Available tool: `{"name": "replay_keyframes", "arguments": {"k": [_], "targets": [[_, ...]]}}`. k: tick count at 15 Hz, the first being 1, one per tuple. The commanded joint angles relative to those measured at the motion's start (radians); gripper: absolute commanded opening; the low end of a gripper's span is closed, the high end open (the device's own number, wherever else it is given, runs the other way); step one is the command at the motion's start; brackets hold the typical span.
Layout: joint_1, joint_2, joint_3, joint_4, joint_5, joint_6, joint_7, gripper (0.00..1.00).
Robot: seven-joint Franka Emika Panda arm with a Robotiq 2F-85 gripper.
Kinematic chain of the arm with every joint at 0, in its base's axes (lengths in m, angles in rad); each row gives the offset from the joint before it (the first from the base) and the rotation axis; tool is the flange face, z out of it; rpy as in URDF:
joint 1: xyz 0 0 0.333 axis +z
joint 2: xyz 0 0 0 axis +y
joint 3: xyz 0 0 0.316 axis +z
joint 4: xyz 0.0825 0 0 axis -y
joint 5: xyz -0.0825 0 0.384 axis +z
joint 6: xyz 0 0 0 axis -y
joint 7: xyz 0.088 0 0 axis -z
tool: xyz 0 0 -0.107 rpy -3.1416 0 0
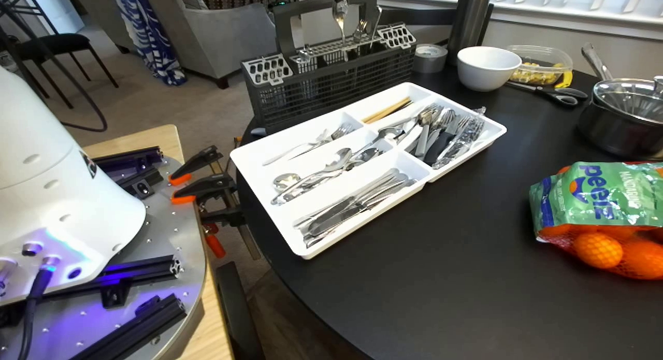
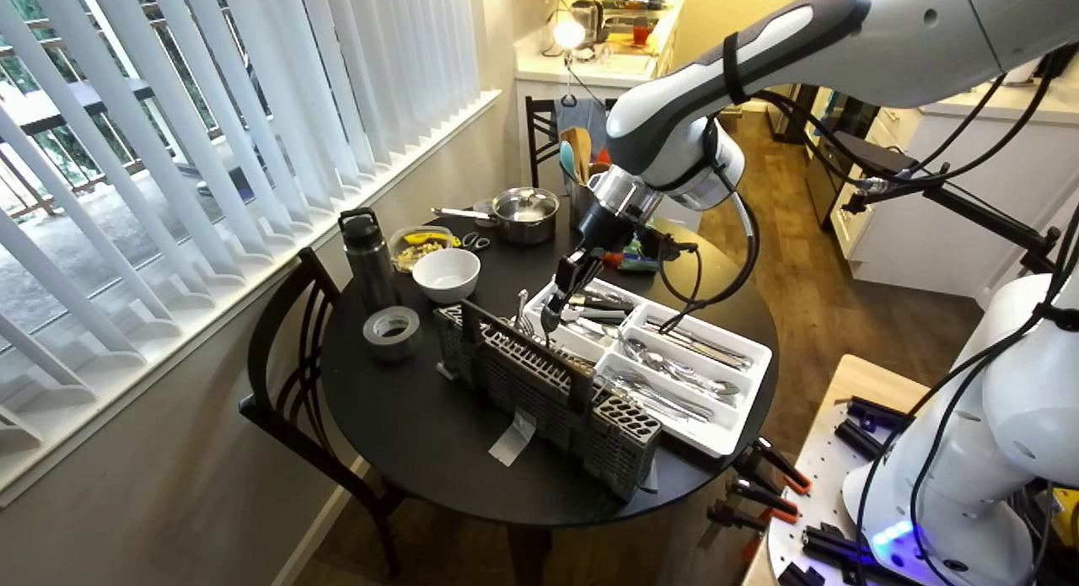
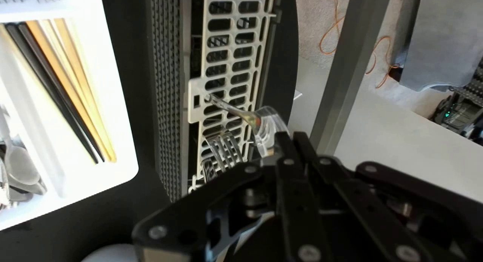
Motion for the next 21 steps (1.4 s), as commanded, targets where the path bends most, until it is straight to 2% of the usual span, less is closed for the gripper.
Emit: {"name": "replay_keyframes", "arguments": {"k": [1, 4, 7, 12, 13, 15, 18, 21], "targets": [[-0.008, -0.033, -0.010, -0.010, 0.095, -0.062, -0.148, 0.03], [-0.008, -0.074, -0.009, -0.033, 0.110, -0.083, -0.191, 0.03], [-0.003, -0.113, -0.005, -0.045, 0.086, -0.084, -0.173, 0.03], [-0.002, -0.104, -0.006, -0.031, 0.067, -0.101, -0.173, 0.03], [-0.005, -0.095, -0.004, -0.027, 0.023, -0.100, -0.169, 0.03], [-0.016, -0.070, -0.009, -0.004, -0.120, -0.171, -0.130, 0.02], [-0.025, -0.036, -0.029, 0.057, -0.270, -0.292, -0.145, 0.03], [-0.021, -0.007, -0.032, 0.127, -0.336, -0.381, -0.209, 0.02]]}}
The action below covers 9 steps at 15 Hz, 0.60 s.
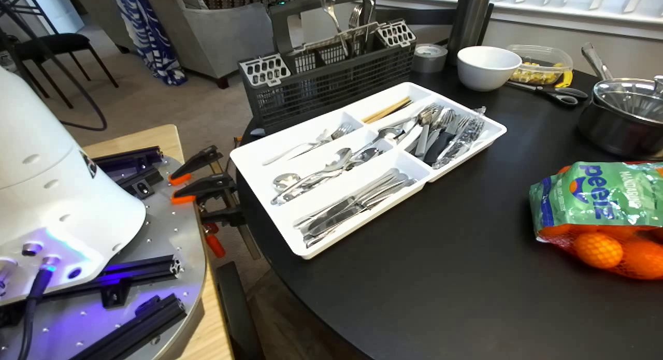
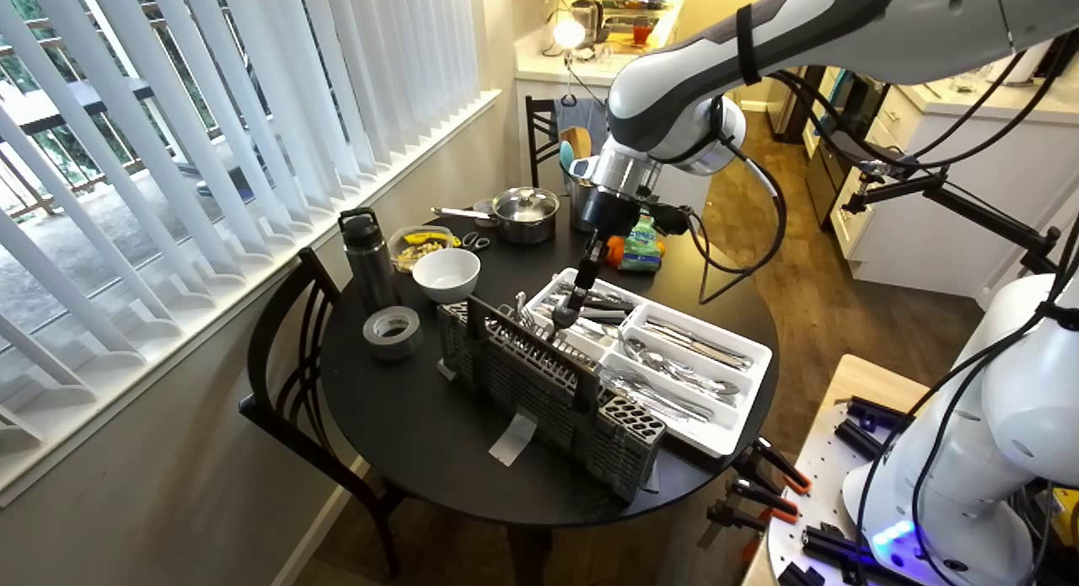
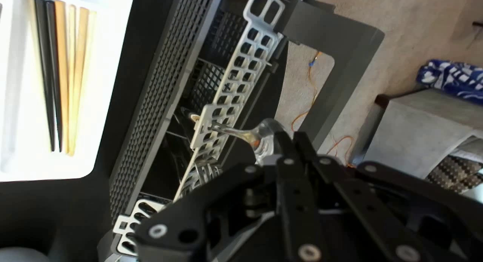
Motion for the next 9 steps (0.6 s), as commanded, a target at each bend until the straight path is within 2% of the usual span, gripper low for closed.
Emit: {"name": "replay_keyframes", "arguments": {"k": [1, 3, 6, 9], "targets": [[-0.009, 0.025, -0.001, 0.066, -0.082, -0.145, -0.089, 0.02], [-0.007, 0.057, 0.003, 0.105, -0.050, -0.166, -0.188, 0.02], [-0.006, 0.058, 0.016, 0.080, 0.114, -0.015, -0.280, 0.03], [-0.004, 0.043, 0.028, 0.052, 0.292, 0.076, -0.379, 0.03]]}}
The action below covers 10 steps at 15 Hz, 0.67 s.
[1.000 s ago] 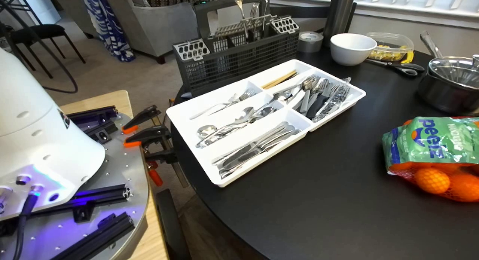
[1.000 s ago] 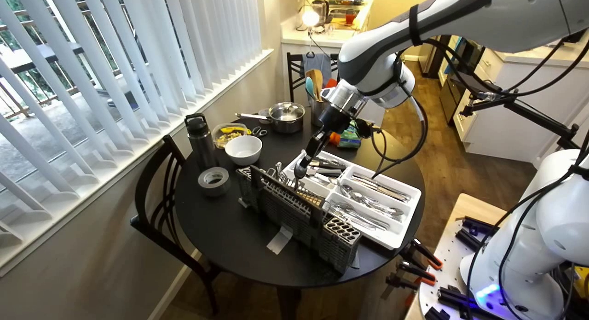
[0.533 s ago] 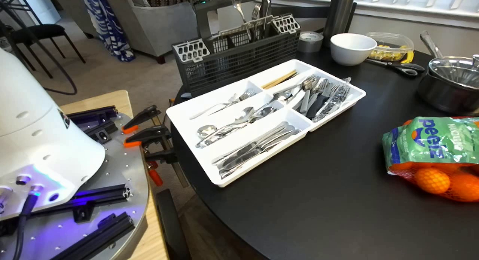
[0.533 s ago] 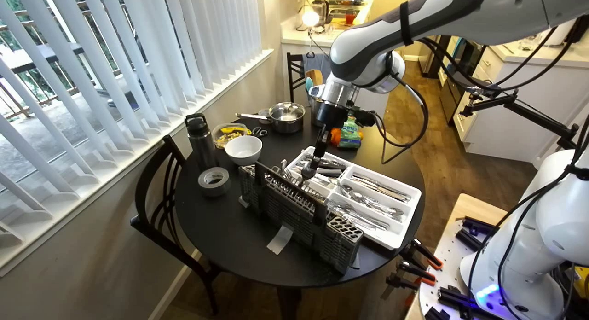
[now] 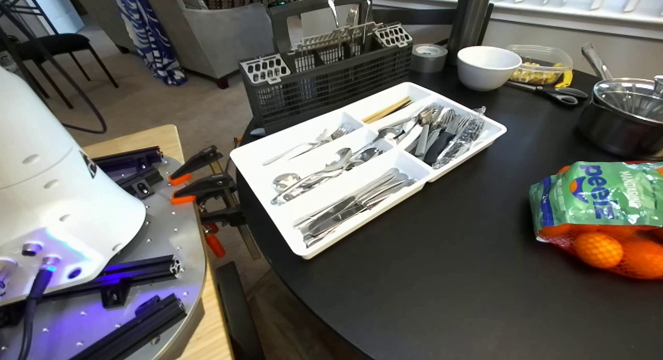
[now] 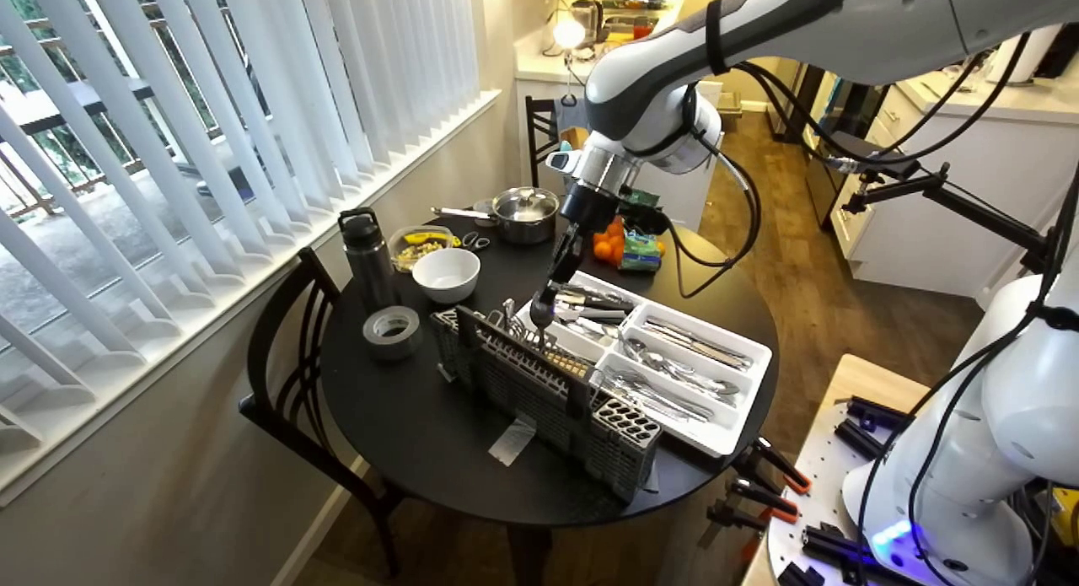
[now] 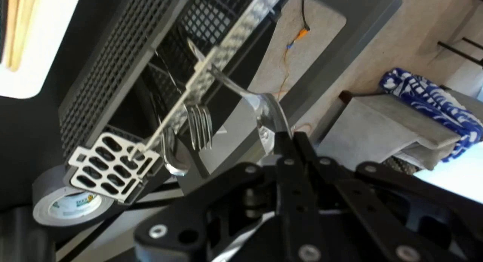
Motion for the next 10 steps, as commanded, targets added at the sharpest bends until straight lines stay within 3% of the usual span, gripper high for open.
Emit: {"name": "replay_keyframes", "arguments": {"k": [1, 7, 10], "targets": [[-0.004, -0.042, 0.017, -0.041, 0.207, 0.080, -0.142, 0.03], [-0.003, -0.055, 0.026, -0.066, 0.300, 0.060, -0.236, 0.03], [0.001, -0.050, 0.035, -0.079, 0.221, 0.113, -0.102, 0.02]]}}
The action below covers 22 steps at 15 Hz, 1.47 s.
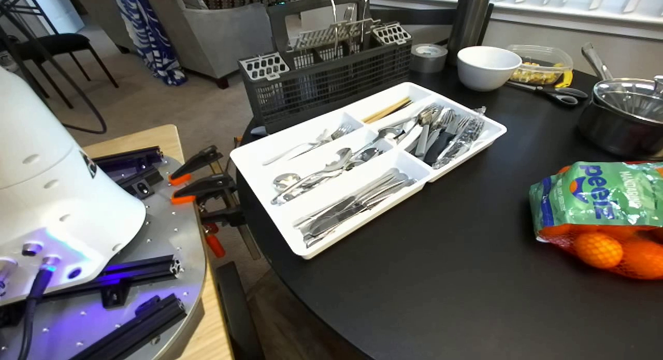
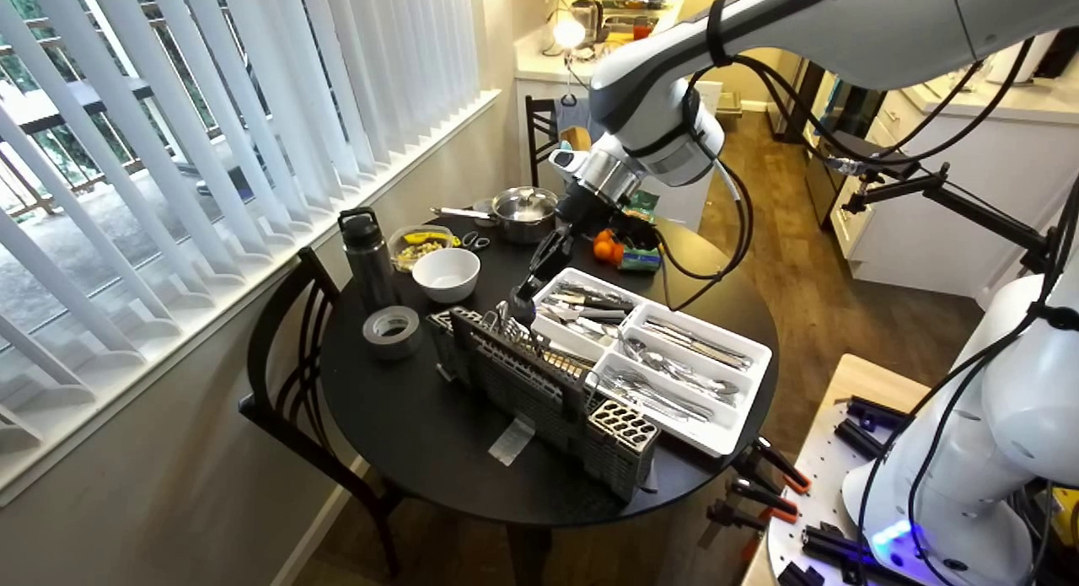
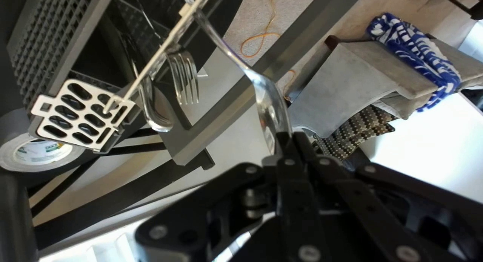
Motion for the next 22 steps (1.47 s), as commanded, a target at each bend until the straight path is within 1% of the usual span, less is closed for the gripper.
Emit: {"name": "replay_keyframes", "arguments": {"k": [1, 2, 5, 7, 9, 11, 16, 18, 19, 20, 22], "targets": [[0.002, -0.043, 0.019, -0.049, -0.052, 0.087, 0.121, 0.02], [0.002, -0.048, 0.021, -0.055, -0.068, 0.098, 0.140, 0.02], [0.003, -0.061, 0.021, -0.055, -0.035, 0.057, 0.055, 0.03], [0.002, -0.060, 0.022, -0.052, -0.051, 0.027, 0.029, 0.03], [-0.005, -0.066, 0.016, -0.053, -0.148, -0.088, 0.011, 0.02], [-0.008, -0.074, 0.016, -0.059, -0.287, -0.116, 0.067, 0.02], [-0.003, -0.070, 0.017, -0.017, -0.589, -0.164, 0.128, 0.02], [0.002, -0.068, 0.017, -0.007, -0.654, -0.188, 0.107, 0.02], [0.004, -0.067, 0.017, -0.002, -0.667, -0.197, 0.085, 0.02], [0.005, -0.067, 0.018, 0.003, -0.674, -0.203, 0.069, 0.02], [0.009, -0.075, 0.018, 0.005, -0.646, -0.195, 0.032, 0.02]]}}
